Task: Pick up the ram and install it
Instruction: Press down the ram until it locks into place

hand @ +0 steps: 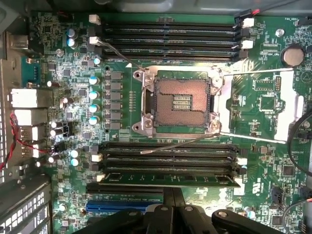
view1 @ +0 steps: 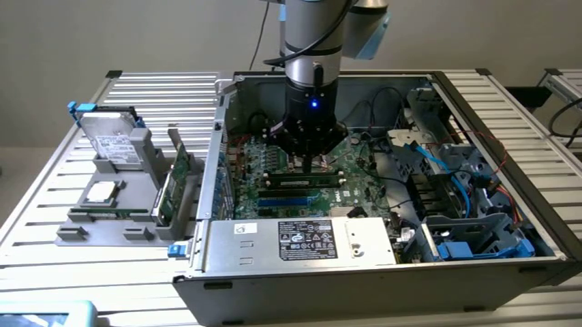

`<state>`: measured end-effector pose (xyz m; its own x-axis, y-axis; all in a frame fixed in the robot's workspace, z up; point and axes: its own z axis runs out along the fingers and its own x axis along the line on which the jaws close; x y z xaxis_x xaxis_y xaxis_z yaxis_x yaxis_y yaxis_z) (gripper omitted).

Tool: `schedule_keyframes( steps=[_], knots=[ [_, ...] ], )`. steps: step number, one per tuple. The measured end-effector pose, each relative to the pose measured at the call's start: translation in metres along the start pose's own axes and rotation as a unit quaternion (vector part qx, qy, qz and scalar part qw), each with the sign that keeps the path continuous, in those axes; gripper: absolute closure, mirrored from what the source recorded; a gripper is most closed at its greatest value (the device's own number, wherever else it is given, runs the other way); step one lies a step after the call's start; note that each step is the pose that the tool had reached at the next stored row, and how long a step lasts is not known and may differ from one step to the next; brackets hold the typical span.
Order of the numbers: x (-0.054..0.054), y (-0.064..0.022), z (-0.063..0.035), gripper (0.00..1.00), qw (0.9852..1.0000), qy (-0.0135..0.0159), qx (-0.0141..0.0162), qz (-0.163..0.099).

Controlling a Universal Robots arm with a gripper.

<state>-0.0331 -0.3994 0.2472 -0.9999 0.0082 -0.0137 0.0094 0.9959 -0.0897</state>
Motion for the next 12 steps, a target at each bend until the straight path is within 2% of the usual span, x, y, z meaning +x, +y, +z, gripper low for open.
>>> schedule_keyframes(
  steps=[3,6,12],
  knots=[
    [-0.0001,0.0001,0.0002,0.89,1.0000,0.0004,0.0018,0.005],
    [0.0000,0.0000,0.0001,0.89,1.0000,0.0004,0.0071,0.006],
    [0.0000,0.0000,0.0000,0.89,1.0000,0.0004,0.0072,0.006]
  ],
)
